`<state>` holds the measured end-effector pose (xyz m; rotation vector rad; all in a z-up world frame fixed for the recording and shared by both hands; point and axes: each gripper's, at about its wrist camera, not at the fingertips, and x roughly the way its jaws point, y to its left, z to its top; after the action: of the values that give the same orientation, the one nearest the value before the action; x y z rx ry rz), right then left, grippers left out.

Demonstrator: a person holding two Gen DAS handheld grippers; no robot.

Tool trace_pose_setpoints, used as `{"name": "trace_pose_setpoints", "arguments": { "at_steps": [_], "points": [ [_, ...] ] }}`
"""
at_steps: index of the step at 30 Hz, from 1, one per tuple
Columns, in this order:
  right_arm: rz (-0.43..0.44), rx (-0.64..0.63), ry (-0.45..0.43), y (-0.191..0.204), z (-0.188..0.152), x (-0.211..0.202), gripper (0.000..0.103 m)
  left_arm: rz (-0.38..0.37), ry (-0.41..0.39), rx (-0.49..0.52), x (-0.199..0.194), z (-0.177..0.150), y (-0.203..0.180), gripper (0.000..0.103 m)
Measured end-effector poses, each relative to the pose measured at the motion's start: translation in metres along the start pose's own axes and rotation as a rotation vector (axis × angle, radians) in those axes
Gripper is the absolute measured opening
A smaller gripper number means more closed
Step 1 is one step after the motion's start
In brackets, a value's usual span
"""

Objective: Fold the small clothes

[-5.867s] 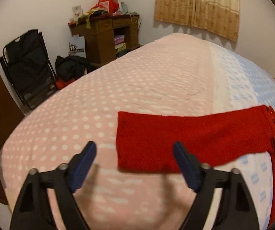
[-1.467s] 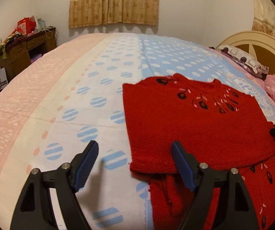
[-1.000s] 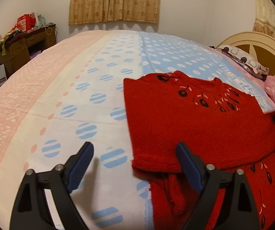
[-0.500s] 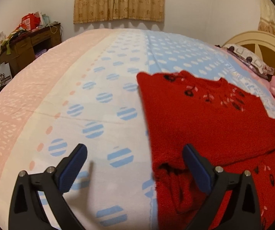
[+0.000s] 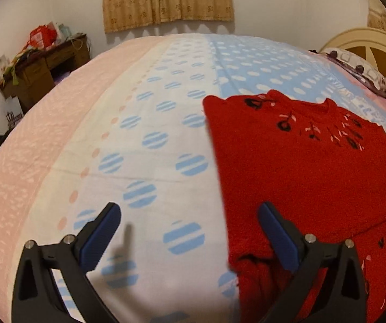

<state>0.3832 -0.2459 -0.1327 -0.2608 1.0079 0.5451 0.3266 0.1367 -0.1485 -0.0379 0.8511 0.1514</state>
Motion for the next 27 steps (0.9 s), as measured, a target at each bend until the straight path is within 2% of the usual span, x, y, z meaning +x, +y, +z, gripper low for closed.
{"name": "trace_pose_setpoints", "arguments": {
  "at_steps": [6, 11, 14, 17, 20, 23, 27],
  "points": [
    [0.014, 0.044, -0.022, -0.008, -0.007, -0.01, 0.092, -0.009, 0.006, -0.017, 0.001, -0.004, 0.002, 0.103],
    [0.02, 0.081, -0.044, -0.016, 0.009, -0.014, 0.092, -0.012, 0.013, -0.024, 0.002, -0.004, 0.004, 0.103],
    [0.058, 0.11, 0.005, -0.024, 0.017, 0.004, 0.092, -0.015, 0.02, -0.042, 0.003, -0.004, 0.008, 0.103],
    [0.039, 0.086, 0.004, -0.023, 0.019, 0.009, 0.092, 0.001, 0.027, -0.09, 0.003, -0.004, 0.018, 0.103],
    [0.035, 0.068, -0.005, -0.02, 0.015, 0.008, 0.092, -0.016, 0.05, -0.101, 0.006, 0.0, 0.02, 0.103],
    [0.035, 0.035, -0.016, -0.019, 0.012, 0.01, 0.093, -0.062, -0.025, -0.059, -0.009, 0.014, 0.012, 0.103],
    [0.053, 0.059, -0.039, -0.022, 0.019, 0.0, 0.093, -0.045, -0.043, 0.021, -0.006, 0.036, -0.004, 0.103]
  ]
}}
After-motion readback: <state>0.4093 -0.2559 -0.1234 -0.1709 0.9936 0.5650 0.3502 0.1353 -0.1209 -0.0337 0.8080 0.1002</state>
